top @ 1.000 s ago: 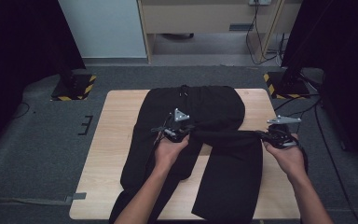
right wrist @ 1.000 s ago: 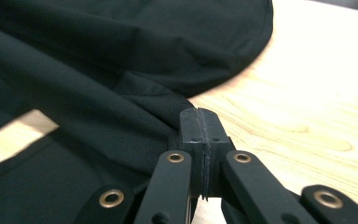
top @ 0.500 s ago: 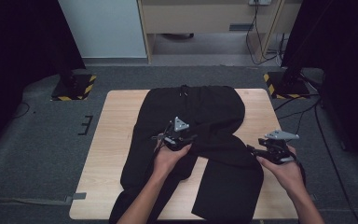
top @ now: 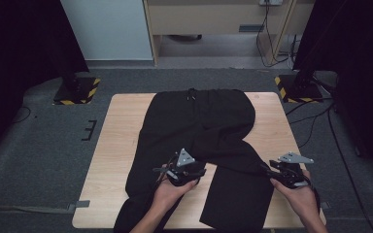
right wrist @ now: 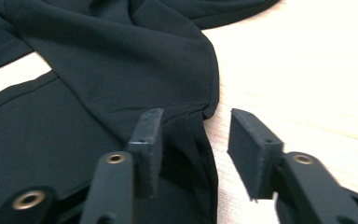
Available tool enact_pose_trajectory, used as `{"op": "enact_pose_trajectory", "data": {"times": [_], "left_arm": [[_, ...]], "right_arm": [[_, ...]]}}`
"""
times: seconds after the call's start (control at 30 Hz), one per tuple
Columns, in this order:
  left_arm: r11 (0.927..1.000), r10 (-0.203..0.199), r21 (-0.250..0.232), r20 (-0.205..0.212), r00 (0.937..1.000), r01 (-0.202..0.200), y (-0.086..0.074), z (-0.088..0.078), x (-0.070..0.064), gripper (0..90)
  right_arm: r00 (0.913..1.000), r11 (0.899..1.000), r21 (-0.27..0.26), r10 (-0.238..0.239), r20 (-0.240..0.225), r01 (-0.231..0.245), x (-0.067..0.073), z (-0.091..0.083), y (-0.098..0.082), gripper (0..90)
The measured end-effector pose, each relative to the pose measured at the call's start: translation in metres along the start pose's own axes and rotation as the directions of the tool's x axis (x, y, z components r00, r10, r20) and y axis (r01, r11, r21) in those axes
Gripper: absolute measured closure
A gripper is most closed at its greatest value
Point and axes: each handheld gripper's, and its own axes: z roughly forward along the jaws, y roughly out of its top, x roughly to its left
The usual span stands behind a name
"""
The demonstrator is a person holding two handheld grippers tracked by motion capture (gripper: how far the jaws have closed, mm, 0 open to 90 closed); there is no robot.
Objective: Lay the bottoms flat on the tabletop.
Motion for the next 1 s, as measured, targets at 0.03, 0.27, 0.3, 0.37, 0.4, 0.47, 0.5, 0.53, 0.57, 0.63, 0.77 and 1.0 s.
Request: {"op": "enact_pose_trajectory", "data": {"times": [0.03, 0.27, 0.3, 0.37, 0.4, 0.47, 0.5, 0.53, 0.57, 0.63, 0.77, 1.0], "left_arm": [[1.0, 0.008, 0.001, 0.005, 1.0, -0.008, -0.002, 0.003, -0.003, 52.3], [0.9974, 0.058, 0.044, -0.019, 0.9981, -0.057, -0.009, 0.019, -0.013, 54.3], [0.9982, 0.048, 0.037, -0.018, 0.9987, -0.047, -0.009, 0.016, -0.012, 54.8], [0.999, 0.039, 0.021, -0.027, 0.9989, -0.038, -0.007, 0.009, -0.008, 55.6], [0.9993, 0.034, 0.018, -0.03, 0.999, -0.034, -0.007, 0.004, -0.006, 55.6], [0.9993, 0.033, 0.02, -0.054, 0.998, -0.032, -0.006, -0.006, 0.0, 55.8], [0.9995, 0.027, 0.016, -0.063, 0.9976, -0.026, -0.006, -0.012, 0.004, 55.8], [0.9997, 0.023, 0.012, -0.074, 0.997, -0.022, -0.006, -0.018, 0.008, 55.5], [0.9997, 0.022, 0.01, -0.089, 0.9958, -0.021, -0.007, -0.024, 0.013, 55.0], [1.0, 0.009, 0.001, -0.119, 0.9928, -0.009, -0.01, -0.036, 0.024, 54.0], [0.9993, -0.03, -0.027, -0.152, 0.9879, 0.026, -0.02, -0.059, 0.041, 51.4], [0.9966, -0.067, -0.06, -0.178, 0.9817, 0.057, -0.035, -0.08, 0.059, 49.9]], "right_arm": [[0.9998, 1.0, 0.007, -0.017, -0.005, 0.017, 0.001, 0.001, 0.0, 63.6], [0.9982, 0.998, -0.031, -0.057, -0.018, 0.056, 0.018, -0.006, -0.002, 68.8], [0.9975, 0.997, -0.041, -0.069, -0.017, 0.068, 0.023, -0.008, -0.001, 71.4], [0.9963, 0.995, -0.058, -0.082, -0.028, 0.08, 0.029, -0.011, 0.001, 80.9], [0.9955, 0.995, -0.062, -0.086, -0.041, 0.083, 0.032, -0.012, 0.003, 84.2], [0.9942, 0.994, -0.054, -0.093, -0.053, 0.091, 0.037, -0.008, 0.003, 87.2], [0.994, 0.995, -0.056, -0.091, -0.059, 0.088, 0.04, -0.006, 0.003, 87.4], [0.9937, 0.995, -0.058, -0.087, -0.071, 0.083, 0.044, -0.004, 0.002, 86.8], [0.9926, 0.995, -0.058, -0.084, -0.088, 0.079, 0.047, -0.001, 0.001, 85.1], [0.9898, 0.996, -0.039, -0.08, -0.118, 0.075, 0.057, 0.008, -0.002, 78.9], [0.9838, 0.996, 0.0, -0.083, -0.158, 0.085, 0.075, 0.028, -0.009, 61.9], [0.9784, 0.993, 0.016, -0.115, -0.172, 0.119, 0.094, 0.051, -0.01, 34.7]]}}
